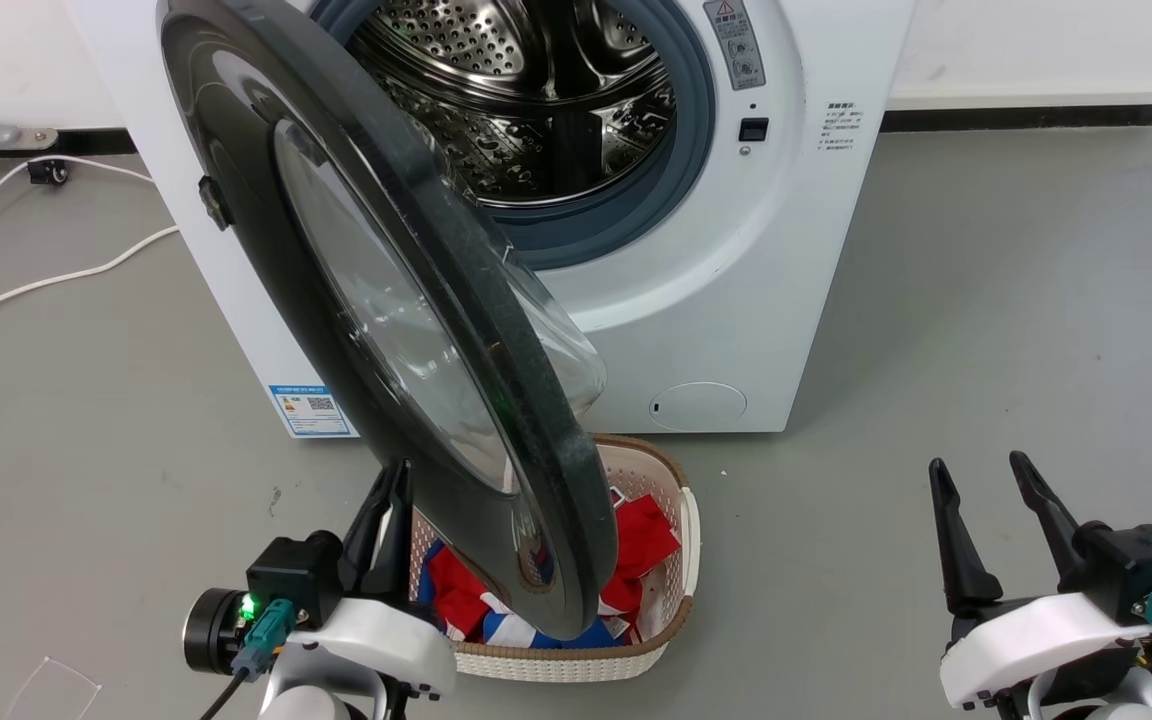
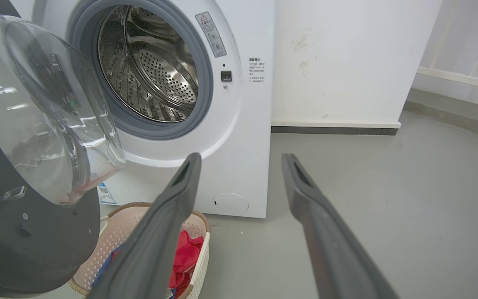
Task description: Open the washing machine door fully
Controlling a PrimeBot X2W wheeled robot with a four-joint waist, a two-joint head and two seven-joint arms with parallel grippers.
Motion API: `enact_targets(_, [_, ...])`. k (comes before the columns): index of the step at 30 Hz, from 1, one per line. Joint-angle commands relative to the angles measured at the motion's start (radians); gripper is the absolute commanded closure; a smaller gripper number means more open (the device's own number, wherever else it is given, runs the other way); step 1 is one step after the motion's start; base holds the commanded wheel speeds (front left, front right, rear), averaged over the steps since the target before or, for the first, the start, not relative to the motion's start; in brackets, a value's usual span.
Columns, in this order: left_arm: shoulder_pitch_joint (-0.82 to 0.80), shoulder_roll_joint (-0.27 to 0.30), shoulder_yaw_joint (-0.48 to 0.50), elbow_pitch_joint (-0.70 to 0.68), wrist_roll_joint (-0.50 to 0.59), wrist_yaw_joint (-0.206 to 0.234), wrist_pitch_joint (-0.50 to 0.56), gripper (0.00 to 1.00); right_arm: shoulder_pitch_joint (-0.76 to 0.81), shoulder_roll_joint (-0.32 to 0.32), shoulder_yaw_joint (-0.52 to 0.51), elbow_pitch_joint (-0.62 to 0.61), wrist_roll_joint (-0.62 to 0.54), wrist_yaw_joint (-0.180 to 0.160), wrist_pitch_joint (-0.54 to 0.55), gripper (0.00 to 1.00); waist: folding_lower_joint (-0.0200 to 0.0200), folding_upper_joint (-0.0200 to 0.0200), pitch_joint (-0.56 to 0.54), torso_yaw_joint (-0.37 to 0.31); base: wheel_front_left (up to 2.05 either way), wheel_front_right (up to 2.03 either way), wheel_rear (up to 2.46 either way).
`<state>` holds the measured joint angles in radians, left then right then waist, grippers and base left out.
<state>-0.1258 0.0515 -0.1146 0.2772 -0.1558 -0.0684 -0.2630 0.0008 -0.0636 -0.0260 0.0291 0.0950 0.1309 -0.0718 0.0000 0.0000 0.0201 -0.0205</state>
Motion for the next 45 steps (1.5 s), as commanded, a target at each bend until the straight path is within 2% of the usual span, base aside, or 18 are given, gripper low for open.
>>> enact_targets(1, [0.002, -0.001, 0.001, 0.001, -0.004, -0.003, -0.002, 1.0, -0.009, 0.003, -0.002, -0.005, -0.007, 0.0, -0.007, 0.0, 0.0, 0.0, 0.001, 0.001, 0.0, 0.0, 0.0])
enact_targets(8, [-0.012, 0.003, 0.011, -0.008, -0.023, -0.005, -0.002, 1.0, -0.01, 0.006, -0.006, -0.003, -0.001, 0.0, -0.005, 0.0, 0.0, 0.0, -0.001, 0.006, 0.0, 0.0, 0.0])
enact_targets(14, [-0.036, 0.014, 0.041, -0.074, -0.034, 0.025, -0.002, 1.0, -0.009, 0.008, -0.01, -0.003, -0.005, 0.0, -0.004, 0.0, 0.0, 0.0, -0.001, 0.009, 0.0, 0.0, 0.0])
enact_targets(21, [-0.061, 0.014, 0.068, -0.275, -0.033, 0.07, -0.002, 1.0, -0.005, 0.011, -0.012, -0.006, -0.011, 0.0, -0.007, 0.0, 0.0, 0.0, -0.006, 0.009, 0.0, 0.0, 0.0])
enact_targets(25, [-0.065, 0.01, 0.052, -0.415, -0.031, 0.08, -0.002, 1.0, 0.001, 0.011, -0.012, -0.008, -0.011, 0.0, -0.006, 0.0, 0.0, 0.0, -0.009, 0.011, 0.0, 0.0, 0.0])
enact_targets(30, [-0.079, 0.006, -0.017, -0.568, -0.027, 0.068, 0.008, 1.0, 0.007, 0.012, -0.01, -0.01, -0.012, 0.0, -0.002, 0.0, 0.0, 0.0, -0.017, 0.011, 0.0, 0.0, 0.0])
enact_targets(35, [-0.083, 0.004, -0.123, -0.66, -0.03, 0.042, 0.053, 1.0, 0.011, 0.013, -0.008, -0.01, -0.012, 0.0, 0.002, 0.0, 0.0, 0.0, -0.024, 0.01, 0.0, 0.0, 0.0])
enact_targets(41, [-0.083, 0.001, -0.272, -0.712, -0.051, 0.014, 0.134, 1.0, 0.017, 0.013, -0.01, -0.014, -0.012, 0.0, 0.008, 0.0, 0.0, 0.0, -0.026, 0.01, 0.0, 0.0, 0.0])
enact_targets(45, [-0.045, 0.001, -0.391, -0.691, -0.086, -0.01, 0.222, 1.0, 0.02, 0.014, -0.012, -0.018, -0.014, 0.0, 0.012, 0.0, 0.0, 0.0, -0.024, 0.008, 0.0, 0.0, 0.0])
